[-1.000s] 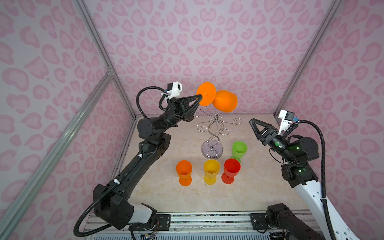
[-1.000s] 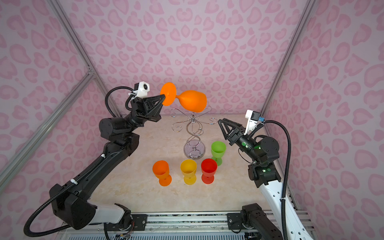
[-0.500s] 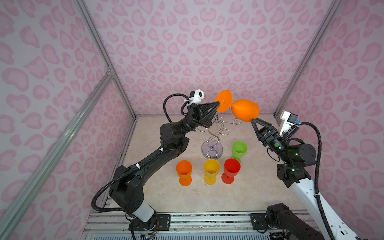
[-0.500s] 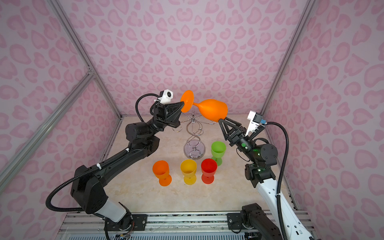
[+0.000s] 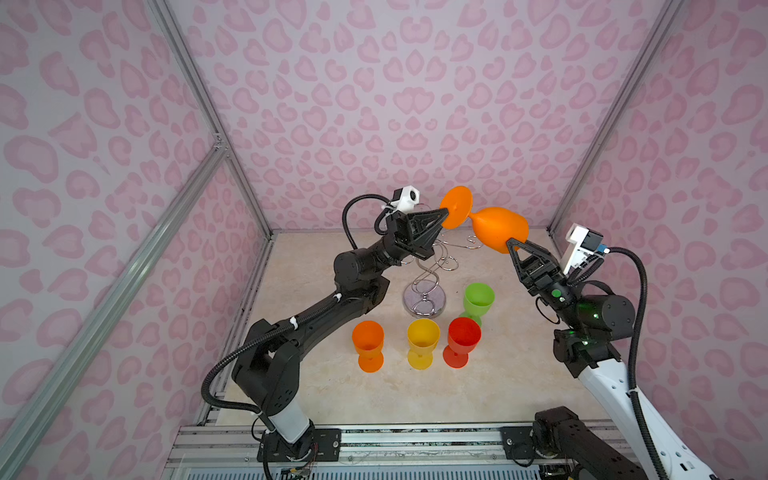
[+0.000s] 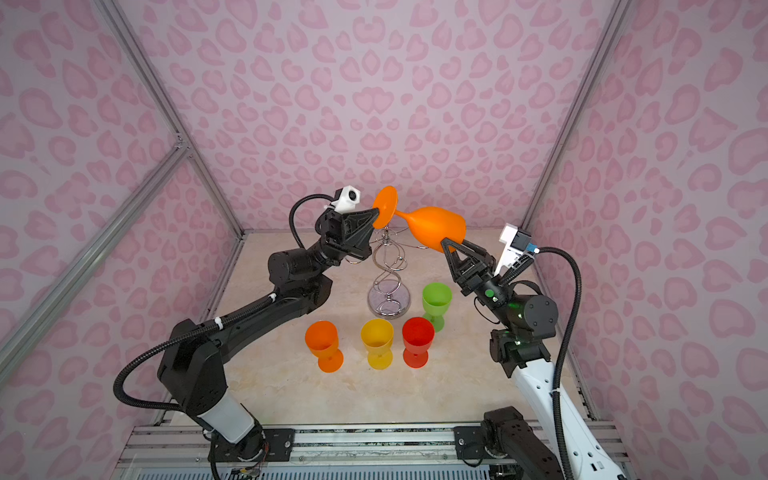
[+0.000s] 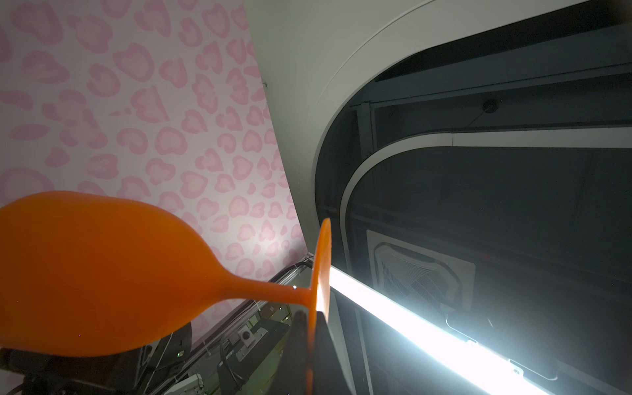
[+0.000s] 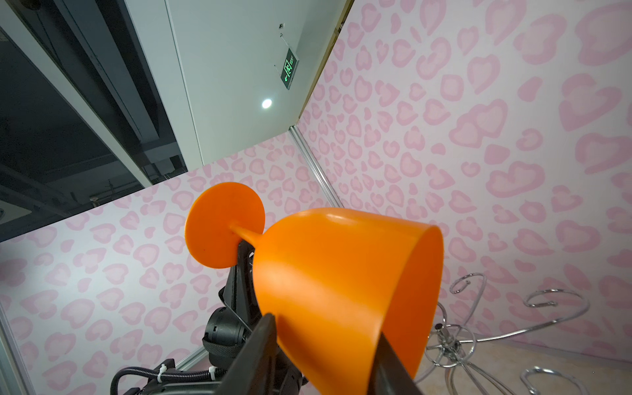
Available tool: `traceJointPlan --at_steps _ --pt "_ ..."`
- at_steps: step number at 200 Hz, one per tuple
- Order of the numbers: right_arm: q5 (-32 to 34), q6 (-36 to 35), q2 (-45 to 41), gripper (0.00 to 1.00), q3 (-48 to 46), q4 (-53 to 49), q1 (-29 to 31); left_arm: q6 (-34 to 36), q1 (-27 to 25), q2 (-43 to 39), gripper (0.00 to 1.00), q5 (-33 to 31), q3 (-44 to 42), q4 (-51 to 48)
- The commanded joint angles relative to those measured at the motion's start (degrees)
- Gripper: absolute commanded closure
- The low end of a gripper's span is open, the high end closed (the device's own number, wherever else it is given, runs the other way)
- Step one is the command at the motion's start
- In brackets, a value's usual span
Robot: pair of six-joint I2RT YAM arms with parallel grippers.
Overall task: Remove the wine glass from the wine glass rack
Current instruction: 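Grasp the orange glass bowl with the right gripper while the left gripper holds it, then carry the orange glass toward the table with the right gripper while the left withdraws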
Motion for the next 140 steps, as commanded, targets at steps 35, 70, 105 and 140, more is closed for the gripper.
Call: traceJointPlan --at_steps 35,70,105,140 --pt "-2.46 0.29 -2.67 0.82 -2.33 6.82 0.13 -5.53 -0.46 2.22 0.97 -1.41 2.68 5.46" --pt "-3.79 -0.2 -3.21 0.92 -2.04 7.14 0.13 -6.73 -0.99 3.65 0.85 -1.91 3.73 6.79" --pt "-3.07 -1.86 -4.16 1.0 -1.17 4.86 0.09 -6.67 -1.15 4.15 0.56 -1.85 4.42 7.55" --pt "-0.47 -10.7 -7.66 1.0 3.79 -9.05 0.1 -5.64 -1.08 4.35 0.44 -1.11 4.11 7.55"
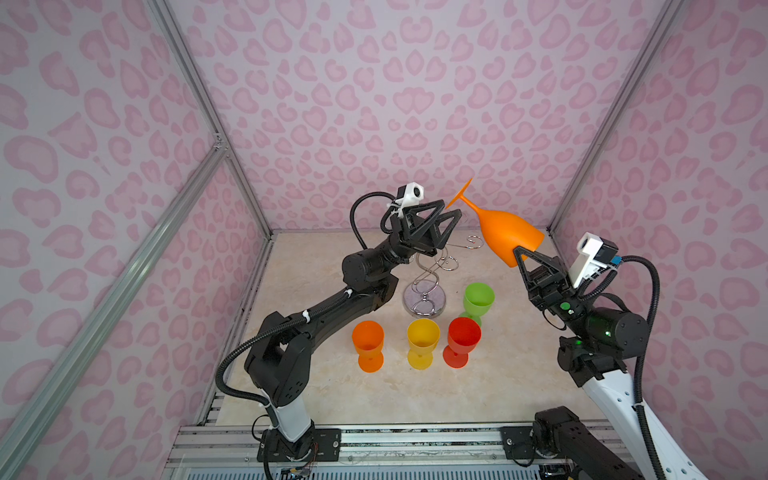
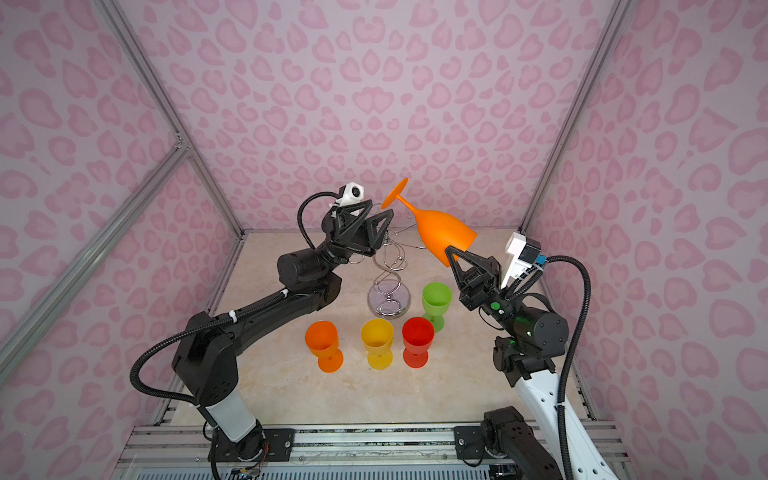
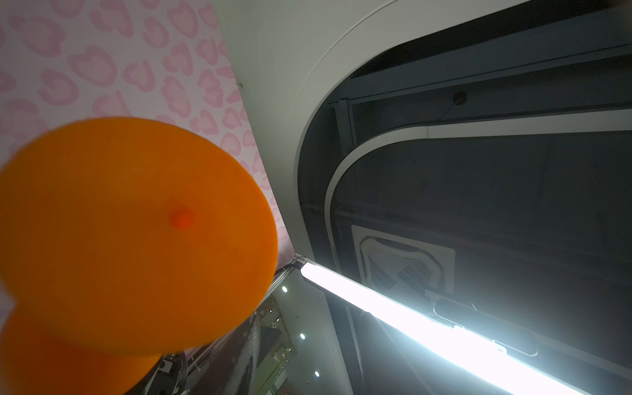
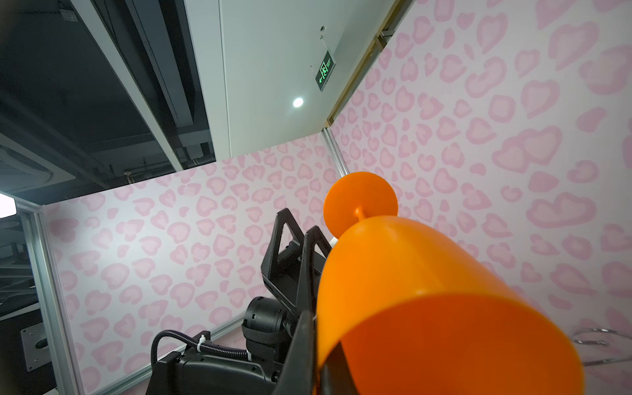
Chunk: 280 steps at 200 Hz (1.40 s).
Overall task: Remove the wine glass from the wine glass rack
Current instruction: 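Carry the orange glass toward the table with the right gripper while the left withdraws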
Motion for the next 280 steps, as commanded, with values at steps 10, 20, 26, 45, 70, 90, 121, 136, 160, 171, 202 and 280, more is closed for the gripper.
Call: traceJointPlan --at_steps 10,20,26,45,70,90,121,136,160,171,202,280 --pt "4.86 -13.38 -3.46 1.0 7.57 -20.41 0.07 -4.84 0.15 0.57 0.42 1.61 0.04 2.77" --pt "9.35 -19.8 -4.15 1.0 13.0 -33.41 -0.06 -3.64 0.19 0.67 0.41 2.49 -0.2 2.77" --pt "12.77 -23.43 -4.1 1.0 16.5 -41.12 -0.01 -2.95 0.24 0.75 0.4 3.01 -0.34 2.77" --pt "25.15 -31.35 -2.09 1.0 26.61 -61.39 -0.01 -0.5 0.74 0.77 0.38 4.84 -0.44 2.38" --pt "37.27 -35.42 3.54 1.0 35.89 -79.33 -0.78 3.29 1.87 0.05 0.35 7.76 -0.18 0.06" --pt "40.9 -37.02 8.13 1.0 38.62 -86.37 -2.41 7.2 2.9 -1.52 0.32 10.34 -0.25 -2.75" --pt "34.3 -38.07 16.2 1.0 38.09 -89.79 -6.8 16.46 4.9 -6.48 0.29 14.35 -2.23 -10.72" --pt "34.47 -37.93 18.69 1.0 36.31 -88.45 -7.21 21.63 5.97 -9.77 0.28 15.41 -4.66 -15.82" --pt "35.7 -39.24 23.69 1.0 35.51 -88.38 -7.22 28.92 7.89 -15.2 0.27 16.71 -7.12 -23.3" --pt "35.67 -40.08 26.46 1.0 35.76 -89.34 -7.15 32.06 8.82 -17.64 0.26 16.94 -7.97 -26.79" --pt "30.89 -41.32 32.87 1.0 33.93 -87.94 -7.21 41.95 11.01 -24.27 0.25 16.59 -9.23 -38.42" --pt "26.83 -42.6 45.37 1.0 36.77 -87.89 -3.84 50.64 12.97 -31.41 0.24 14.9 -11.05 -50.19"
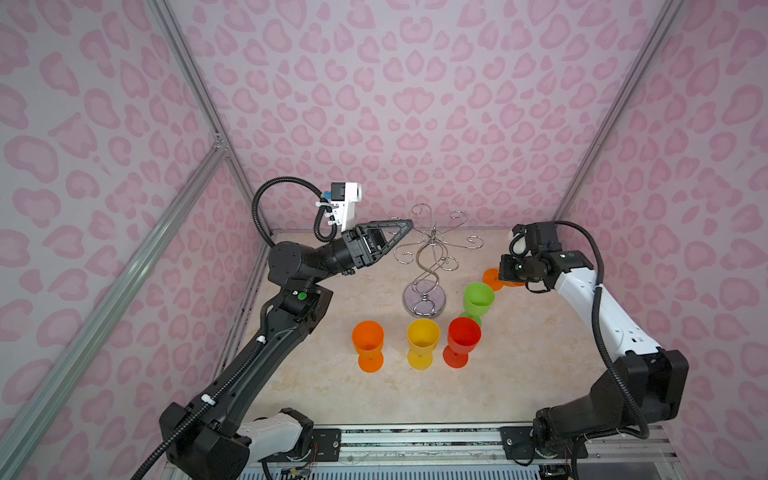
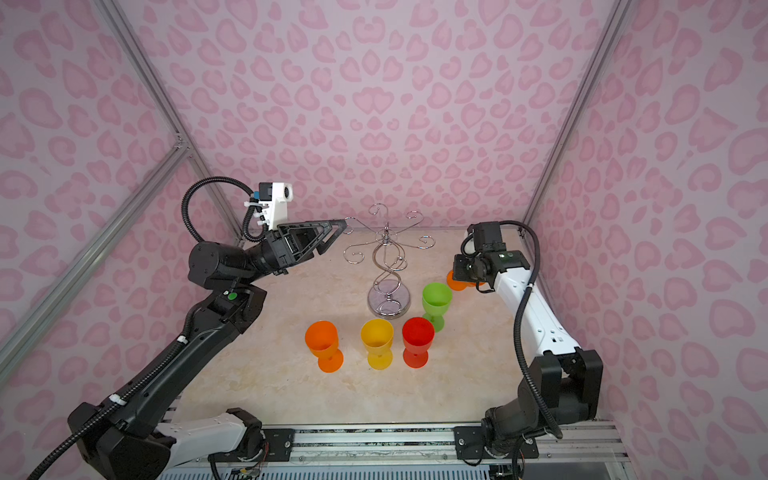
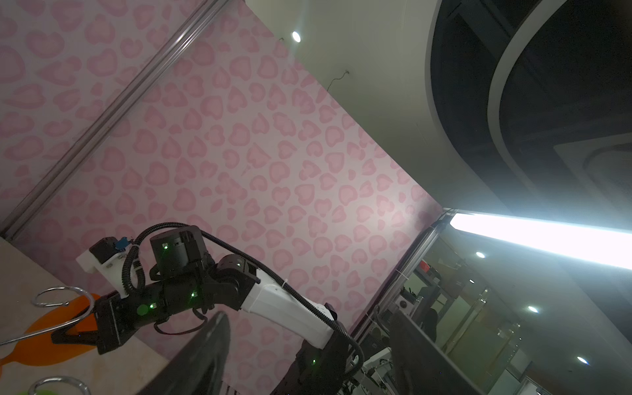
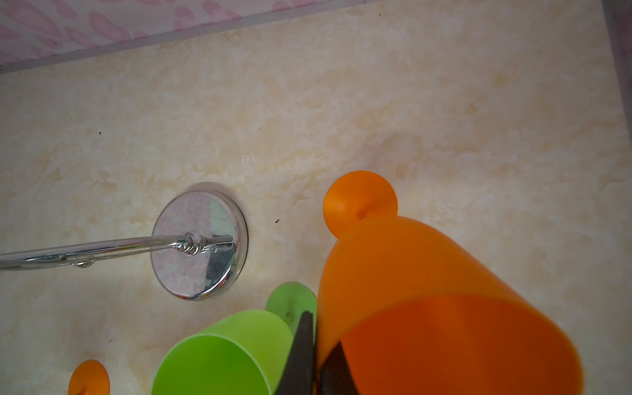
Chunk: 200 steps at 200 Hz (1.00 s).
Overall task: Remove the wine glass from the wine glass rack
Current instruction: 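Carry the orange glass toward the table with the right gripper while the left withdraws, then lower the orange glass upright onto the table beside the green glass with the right gripper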
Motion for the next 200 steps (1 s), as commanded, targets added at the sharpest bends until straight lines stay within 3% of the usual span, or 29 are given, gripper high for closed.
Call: traceJointPlan --at_steps 1,134,200 --pt "-1.2 -1.05 2.04 1.0 0.75 -0.1 0.71 3.21 0.17 -1.0 0.24 -0.58 -0.55 -2.43" --pt "0.48 -2.76 9.39 1.0 5.29 -3.87 2.79 4.68 0.52 -2.44 0.24 -0.68 -1.99 -3.61" --pt "0.82 -3.47 11.72 0.84 11.21 -8.06 3.67 5.08 0.79 -2.5 0.24 -0.16 -1.71 -4.03"
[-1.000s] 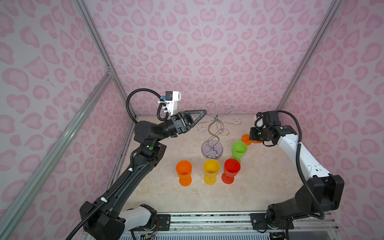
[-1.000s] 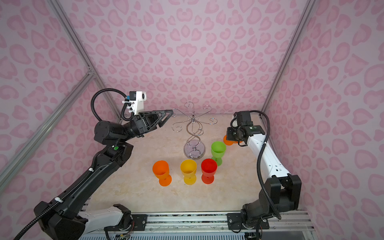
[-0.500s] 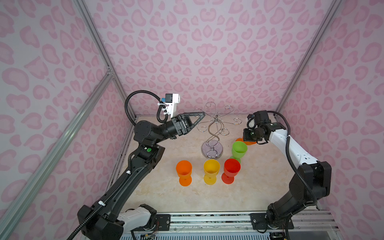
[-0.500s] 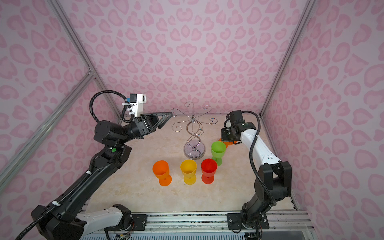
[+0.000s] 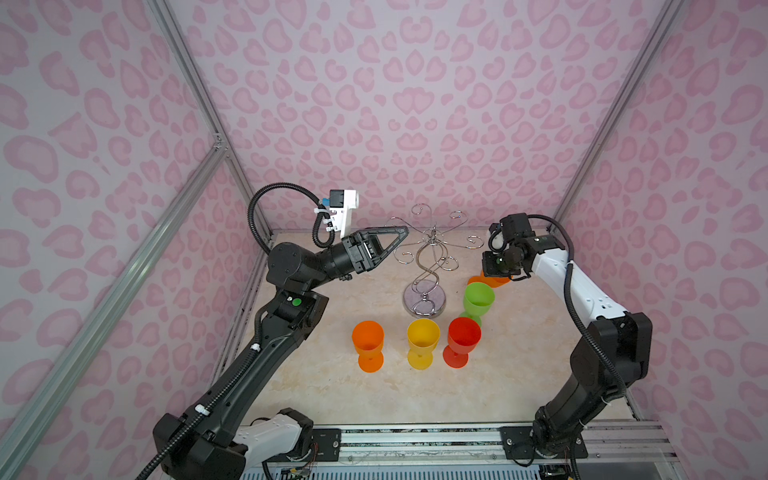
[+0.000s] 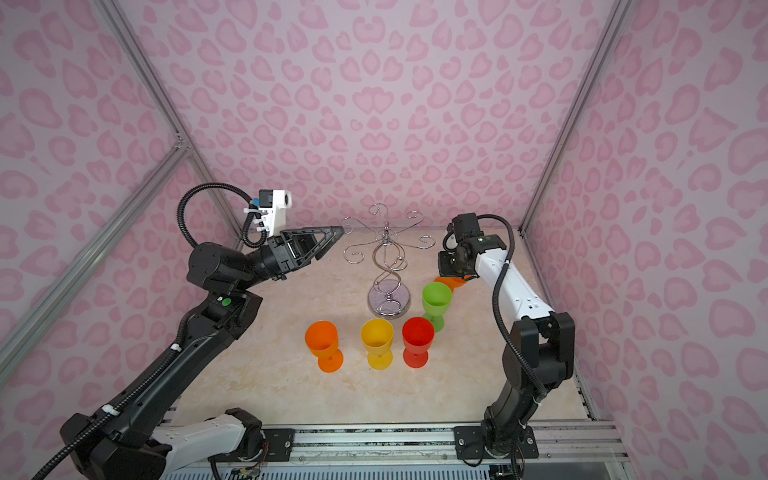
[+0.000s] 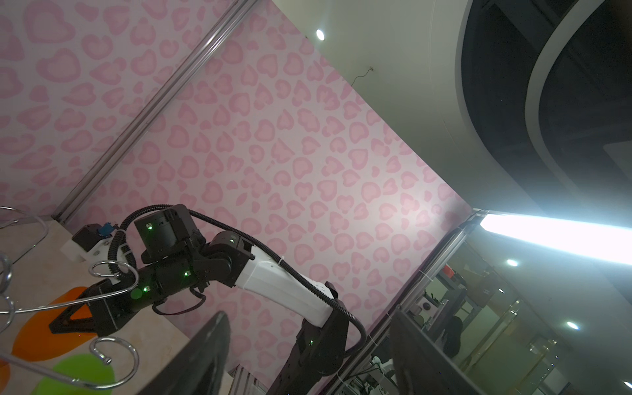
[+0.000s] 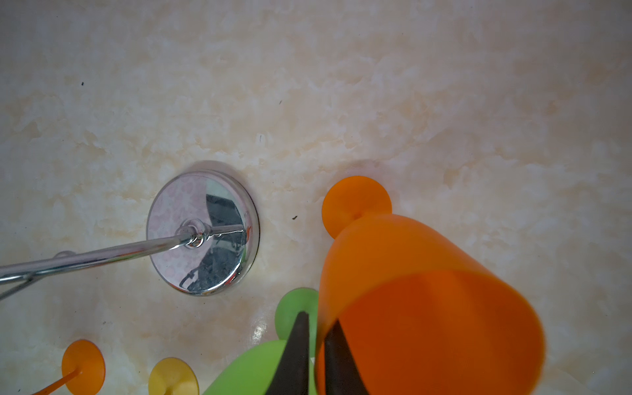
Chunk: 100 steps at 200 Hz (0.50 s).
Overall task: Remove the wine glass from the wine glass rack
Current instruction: 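Lower the orange glass upright onto the table beside the green glass with the right gripper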
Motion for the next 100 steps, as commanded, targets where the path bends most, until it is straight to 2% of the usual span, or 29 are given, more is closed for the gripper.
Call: traceJointPlan --at_steps 1,100 --pt "0.71 -1.03 0.55 0.84 0.81 -2.24 0.31 1.01 0.11 -0.27 0.24 0.48 0.24 0.97" --pt "2.19 0.17 -0.77 0.77 2.7 -1.44 0.44 1.35 0.29 -0.16 0.24 1.01 0.6 0.41"
